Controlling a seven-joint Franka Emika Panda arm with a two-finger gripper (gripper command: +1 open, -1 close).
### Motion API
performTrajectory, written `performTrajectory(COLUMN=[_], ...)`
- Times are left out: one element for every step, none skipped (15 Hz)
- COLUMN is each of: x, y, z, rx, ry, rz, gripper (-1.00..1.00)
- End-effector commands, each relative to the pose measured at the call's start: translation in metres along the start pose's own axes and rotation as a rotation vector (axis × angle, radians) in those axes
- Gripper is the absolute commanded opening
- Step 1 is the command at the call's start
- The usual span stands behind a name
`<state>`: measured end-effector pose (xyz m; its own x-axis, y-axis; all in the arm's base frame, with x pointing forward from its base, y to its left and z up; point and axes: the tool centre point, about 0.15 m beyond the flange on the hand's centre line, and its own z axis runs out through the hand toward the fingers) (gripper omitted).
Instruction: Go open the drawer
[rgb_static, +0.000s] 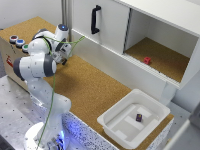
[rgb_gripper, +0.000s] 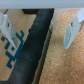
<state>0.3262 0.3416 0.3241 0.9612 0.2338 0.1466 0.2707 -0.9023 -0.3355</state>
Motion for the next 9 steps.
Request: performTrajectory(x=[0.007,0.007,0.005,0.005,0.005,0.005,0.006,0.007,0.007], y=[-0.015,-0.015,-0.015,-0.016,-0.016,-0.015,-0.015,-0.015,-0.015], z=[0.029,0.030,0.032,0.034,0.035,0.036,0.037,0.039,0.039], rx=[-0.020,-0.033,-0.032,-0.029,-0.024,-0.023,-0.014,-0.013,-0.007], ry=[-0.046,-0.044,-0.038,-0.038,-0.031,-0.022,-0.015,-0.010,-0.002], rz=[-0.004,-0.002,0.005,0.008,0.016,0.032,0.043,0.053,0.057], gripper=[1.00,1.00,1.00,1.00,1.00,1.00,1.00,1.00,1.00])
